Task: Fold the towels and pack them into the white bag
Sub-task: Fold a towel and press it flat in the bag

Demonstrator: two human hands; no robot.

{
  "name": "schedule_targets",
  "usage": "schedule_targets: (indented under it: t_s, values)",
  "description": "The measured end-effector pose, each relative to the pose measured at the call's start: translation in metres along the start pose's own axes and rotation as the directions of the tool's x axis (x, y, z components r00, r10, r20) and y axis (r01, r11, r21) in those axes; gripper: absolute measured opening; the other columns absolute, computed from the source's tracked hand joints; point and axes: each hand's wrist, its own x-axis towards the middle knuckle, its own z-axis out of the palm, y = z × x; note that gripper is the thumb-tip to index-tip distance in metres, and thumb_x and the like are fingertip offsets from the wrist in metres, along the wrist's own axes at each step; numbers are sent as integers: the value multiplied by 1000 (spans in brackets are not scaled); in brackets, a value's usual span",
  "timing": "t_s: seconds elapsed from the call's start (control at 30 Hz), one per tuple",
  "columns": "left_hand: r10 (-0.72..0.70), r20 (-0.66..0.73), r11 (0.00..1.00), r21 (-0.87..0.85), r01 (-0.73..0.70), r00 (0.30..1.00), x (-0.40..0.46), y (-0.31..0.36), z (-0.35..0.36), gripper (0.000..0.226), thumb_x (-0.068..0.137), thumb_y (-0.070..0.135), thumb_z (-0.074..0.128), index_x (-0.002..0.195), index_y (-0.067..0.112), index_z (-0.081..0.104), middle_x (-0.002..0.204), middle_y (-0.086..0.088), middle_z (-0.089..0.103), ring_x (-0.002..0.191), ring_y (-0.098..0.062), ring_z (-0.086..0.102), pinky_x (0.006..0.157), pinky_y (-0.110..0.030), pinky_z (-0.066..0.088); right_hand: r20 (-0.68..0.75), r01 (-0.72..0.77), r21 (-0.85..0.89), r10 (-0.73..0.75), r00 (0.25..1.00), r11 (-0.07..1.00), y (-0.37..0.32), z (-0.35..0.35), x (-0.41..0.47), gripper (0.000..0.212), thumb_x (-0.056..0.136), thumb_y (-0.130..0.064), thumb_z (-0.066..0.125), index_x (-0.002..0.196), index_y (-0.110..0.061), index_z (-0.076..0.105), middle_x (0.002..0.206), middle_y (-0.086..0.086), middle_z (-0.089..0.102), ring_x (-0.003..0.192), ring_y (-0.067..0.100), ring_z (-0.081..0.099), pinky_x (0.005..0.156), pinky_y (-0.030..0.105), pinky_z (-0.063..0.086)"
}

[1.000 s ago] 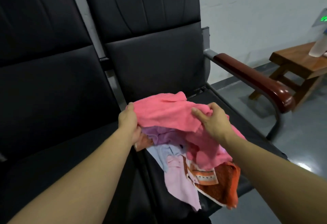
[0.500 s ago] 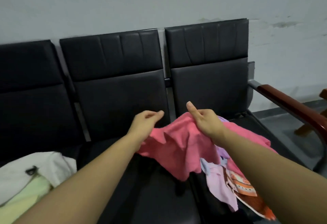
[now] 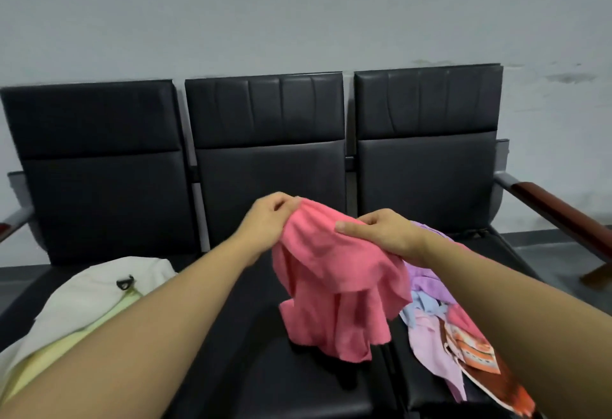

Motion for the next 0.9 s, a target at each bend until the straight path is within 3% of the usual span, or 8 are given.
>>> schedule_targets:
  t_s: [0.13, 0.23, 0.33, 0.4, 0.57, 0.63, 0.8, 0.9]
  values:
    - [-46, -112, 978, 195, 67, 993, 5, -4, -31, 21, 101, 38, 61, 93, 23, 72, 92, 8, 69, 91, -9, 63, 80, -28, 49, -11, -14, 73, 15, 1000, 997, -3, -1, -1, 76, 64, -72, 80, 82, 1, 72, 81, 17, 71, 73, 22, 61, 74, 39, 53]
    - [-72, -118, 951, 293, 104, 990, -2, -9, -31, 14, 88, 51, 69, 85, 38, 70, 101, 4, 71, 104, -19, 65, 95, -38, 53, -9, -5, 219, 7, 1000, 976, -11, 9, 2, 58, 80, -62, 74, 81, -4, 75, 87, 13, 75, 77, 25, 68, 80, 40, 57]
    - [-62, 135, 997, -38, 67, 989, -22, 9, -9, 19, 89, 39, 76, 97, 22, 72, 97, 2, 73, 96, -16, 67, 88, -30, 57, -28, -9, 285, 18, 999, 959, -21, 23, 7, 58, 90, -56, 67, 91, 1, 75, 93, 19, 75, 80, 26, 70, 86, 44, 58]
    - [8, 279, 982, -181, 44, 960, -35, 18, 8, 22, 86, 30, 81, 99, 15, 72, 96, -3, 74, 93, -17, 69, 89, -36, 59, -31, -26, 370, 40, 999, 929, -25, 29, 10, 55, 93, -54, 64, 86, 0, 73, 87, 19, 71, 78, 26, 65, 81, 44, 56]
    - [141, 238, 987, -106, -119, 961, -44, 13, 25, 44, 70, 35, 93, 102, 25, 65, 113, 5, 67, 103, -11, 68, 92, -29, 57, 66, -190, 647, 194, 979, 739, -26, 26, 14, 60, 96, -58, 54, 106, 0, 69, 106, 23, 71, 102, 37, 69, 103, 54, 50]
    - [179, 220, 984, -59, -170, 959, -47, 11, 27, 41, 73, 33, 92, 104, 31, 66, 120, 10, 61, 105, -5, 66, 91, -26, 56, 77, -194, 659, 191, 979, 726, -24, 23, 14, 69, 96, -62, 49, 117, 1, 66, 120, 25, 68, 114, 40, 66, 106, 57, 47]
    - [246, 84, 965, 75, -253, 966, -41, 15, 29, 8, 91, 30, 74, 99, 30, 71, 109, 13, 59, 96, -2, 63, 89, -27, 55, 178, -211, 608, 128, 976, 766, -18, 22, 14, 85, 93, -73, 42, 120, 3, 69, 122, 25, 68, 121, 42, 62, 109, 53, 46]
    - [202, 130, 972, 98, -215, 971, -35, 18, 23, 7, 99, 31, 63, 101, 27, 69, 103, 11, 66, 94, -3, 64, 89, -27, 53, 229, -225, 539, 116, 967, 812, -15, 24, 13, 96, 85, -84, 40, 119, 1, 71, 124, 25, 67, 119, 41, 63, 109, 50, 45]
